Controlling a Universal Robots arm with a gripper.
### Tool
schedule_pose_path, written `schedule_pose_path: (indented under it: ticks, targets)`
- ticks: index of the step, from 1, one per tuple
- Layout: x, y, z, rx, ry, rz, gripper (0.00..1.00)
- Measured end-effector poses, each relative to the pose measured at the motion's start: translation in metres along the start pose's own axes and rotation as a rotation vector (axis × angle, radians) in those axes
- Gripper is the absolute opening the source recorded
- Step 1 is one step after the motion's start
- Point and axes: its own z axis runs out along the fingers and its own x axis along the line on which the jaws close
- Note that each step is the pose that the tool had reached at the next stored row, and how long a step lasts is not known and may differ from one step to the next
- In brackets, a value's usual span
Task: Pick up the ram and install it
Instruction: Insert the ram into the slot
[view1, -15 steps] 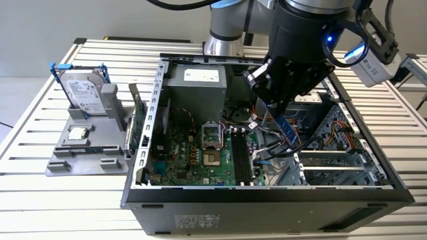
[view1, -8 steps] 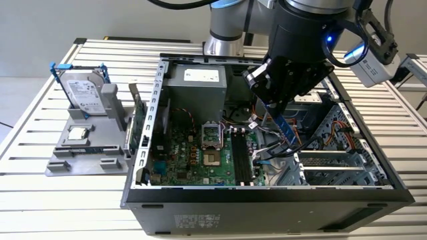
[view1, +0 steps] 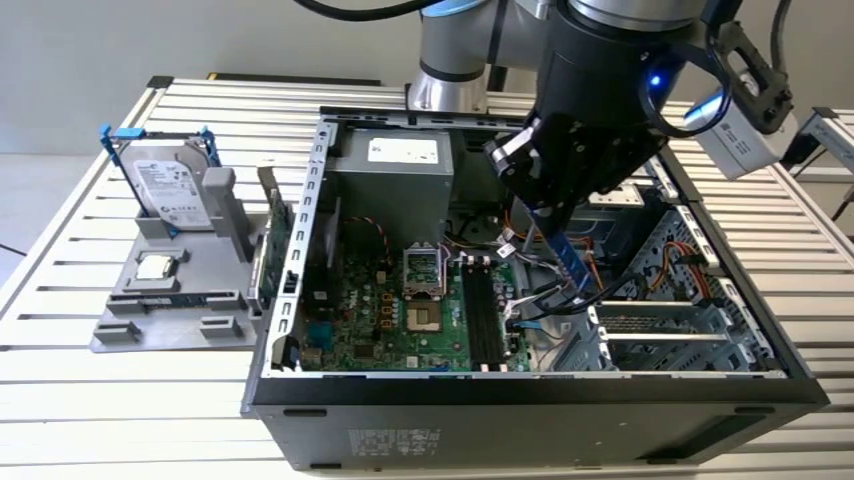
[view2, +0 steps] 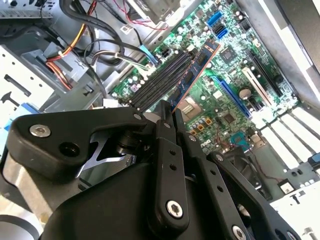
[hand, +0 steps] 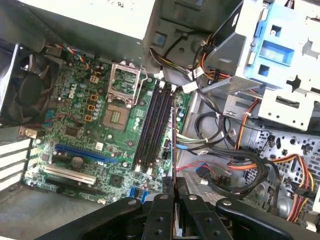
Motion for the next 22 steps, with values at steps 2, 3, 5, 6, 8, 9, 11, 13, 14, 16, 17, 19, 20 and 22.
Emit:
schedule_pose_path:
  ticks: [2,3,5,6,8,9,11,13,14,16,17,19,20,22]
  targets:
    - [0.0,0.0002,0.0004,0.0014,-0.0002,0.018,0.0]
    - [-0.0001,0.0003,0.0006,0.0019,-0.0002,0.025,0.0]
    - [-0.0001,0.0007,0.0013,0.0026,0.0004,0.037,0.0]
    - [-0.0001,0.0008,0.0017,0.0029,0.0009,0.044,0.0]
    - [-0.0001,0.0011,0.0022,0.004,0.0016,0.057,0.0]
    - [-0.0001,0.0013,0.0026,0.0042,0.0017,0.061,0.0]
    - [-0.0002,0.0018,0.0032,0.0046,0.0016,0.064,0.0]
    - [-0.0003,0.0023,0.0039,0.0049,0.0016,0.065,0.0]
    - [-0.0003,0.0025,0.0044,0.0049,0.0016,0.066,0.0]
    - [-0.0004,0.0029,0.005,0.0056,0.0018,0.066,0.0]
    - [-0.0004,0.0032,0.0055,0.0058,0.0018,0.066,0.0]
    - [-0.0004,0.0033,0.0061,0.0058,0.0018,0.066,0.0]
    - [-0.0004,0.0033,0.0062,0.0058,0.0019,0.066,0.0]
    - [-0.0004,0.0034,0.0063,0.006,0.0019,0.066,0.0]
